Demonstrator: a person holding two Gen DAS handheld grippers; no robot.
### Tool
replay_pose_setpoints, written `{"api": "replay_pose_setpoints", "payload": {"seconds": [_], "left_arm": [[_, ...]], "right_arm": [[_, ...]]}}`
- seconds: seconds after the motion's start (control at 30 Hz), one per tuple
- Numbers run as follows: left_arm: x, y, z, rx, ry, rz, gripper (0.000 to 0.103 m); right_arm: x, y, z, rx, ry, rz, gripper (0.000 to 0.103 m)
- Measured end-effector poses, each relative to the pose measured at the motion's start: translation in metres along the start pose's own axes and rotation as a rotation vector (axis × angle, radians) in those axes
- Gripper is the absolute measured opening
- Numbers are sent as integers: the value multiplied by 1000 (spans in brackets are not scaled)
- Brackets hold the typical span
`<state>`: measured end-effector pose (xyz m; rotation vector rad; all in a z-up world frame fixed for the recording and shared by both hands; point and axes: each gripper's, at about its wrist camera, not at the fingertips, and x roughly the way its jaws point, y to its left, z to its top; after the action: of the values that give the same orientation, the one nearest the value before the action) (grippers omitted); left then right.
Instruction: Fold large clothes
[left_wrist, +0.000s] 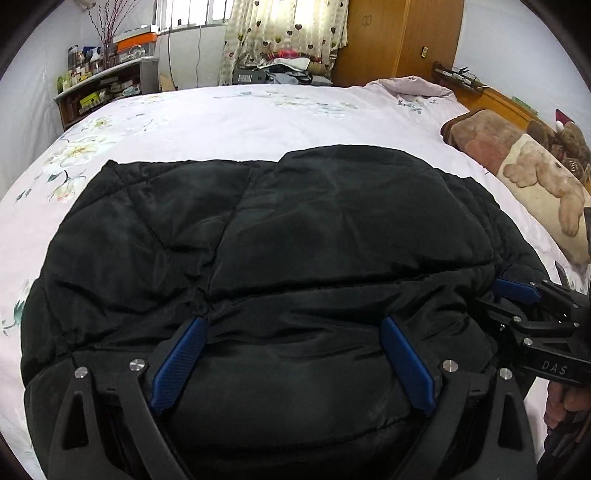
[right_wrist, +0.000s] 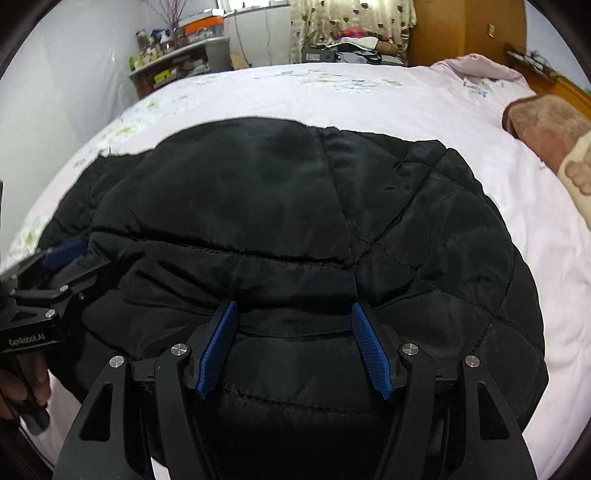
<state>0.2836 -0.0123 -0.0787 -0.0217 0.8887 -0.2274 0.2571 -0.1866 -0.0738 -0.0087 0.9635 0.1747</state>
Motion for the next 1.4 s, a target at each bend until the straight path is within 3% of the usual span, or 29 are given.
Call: {"api": "replay_pose_setpoints", "payload": {"seconds": [0.17, 0.33, 0.53, 0.67, 0.87, 1.03, 1.17, 1.27, 1.4], "left_arm": [[-18, 3, 6, -17, 14, -13, 94], [-47, 23, 10, -23, -25, 46, 93], [-49, 63, 6, -50, -23, 138, 93], [-30, 69, -1, -66, 12, 128, 93], [-44, 70, 2, -62, -10, 127, 88], [-67, 103, 0, -118, -67, 173, 87], [-54, 130, -7, -178, 3, 184, 52], [-47, 133, -10, -206, 18, 149, 45], [-64, 123, -3, -198, -37, 134, 41]], "right_arm": [[-21, -8, 5, 21, -11, 22, 64], [-60, -29, -3, 44, -78, -25, 64], [-50, -56, -11, 85, -36, -104, 64], [-35, -65, -17, 100, 1, -110, 64], [-50, -69, -10, 106, -23, -105, 64], [-72, -83, -12, 127, -79, -118, 64], [-61, -99, -17, 161, -49, -129, 62], [-49, -110, -21, 193, -30, -137, 60], [-61, -105, -15, 182, -59, -147, 53]]}}
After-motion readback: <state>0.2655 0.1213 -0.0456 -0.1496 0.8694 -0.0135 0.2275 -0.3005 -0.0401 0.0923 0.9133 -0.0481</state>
